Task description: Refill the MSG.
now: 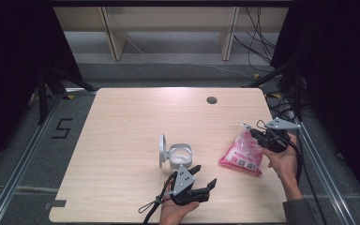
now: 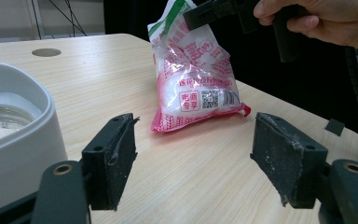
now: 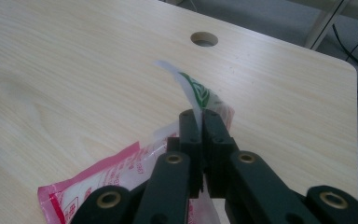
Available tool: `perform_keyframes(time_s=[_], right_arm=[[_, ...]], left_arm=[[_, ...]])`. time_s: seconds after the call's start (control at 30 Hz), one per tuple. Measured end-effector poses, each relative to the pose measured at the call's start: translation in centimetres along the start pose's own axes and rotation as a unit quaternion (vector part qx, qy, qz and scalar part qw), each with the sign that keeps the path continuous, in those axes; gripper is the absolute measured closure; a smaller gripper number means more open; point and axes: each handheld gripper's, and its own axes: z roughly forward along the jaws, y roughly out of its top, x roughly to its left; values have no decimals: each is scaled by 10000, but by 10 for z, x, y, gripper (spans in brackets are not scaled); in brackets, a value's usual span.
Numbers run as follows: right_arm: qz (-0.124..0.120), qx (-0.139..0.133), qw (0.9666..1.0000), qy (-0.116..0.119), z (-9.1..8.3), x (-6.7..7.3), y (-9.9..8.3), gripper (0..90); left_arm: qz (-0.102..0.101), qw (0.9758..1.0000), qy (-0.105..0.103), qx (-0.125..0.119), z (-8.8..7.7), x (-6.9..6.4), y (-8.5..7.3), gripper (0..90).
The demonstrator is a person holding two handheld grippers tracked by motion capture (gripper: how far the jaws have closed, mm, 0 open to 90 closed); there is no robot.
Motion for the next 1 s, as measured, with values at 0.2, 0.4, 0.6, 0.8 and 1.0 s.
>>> perform_keyframes(time_s=[0.2,0.4,0.6,0.8,1.0], right_arm=[[-64,63,10000,-40,2,-1,-1,834],[189,153,9996,-159,2,1,-4,748],[611,120,9979,-150,-2,-5,-6,599],[893,-32,9957,-252,-8,-10,-8,482],[869,-188,9957,-245,-14,-14,-8,456]], left_arm=[[-24,10000,-16,-84,1,1,-1,297],[-52,9999,19,-104,-1,4,0,297],[-69,9999,67,-119,-6,7,3,297],[-102,9998,111,-162,-9,8,5,299],[60,9998,52,-196,-12,11,7,300]])
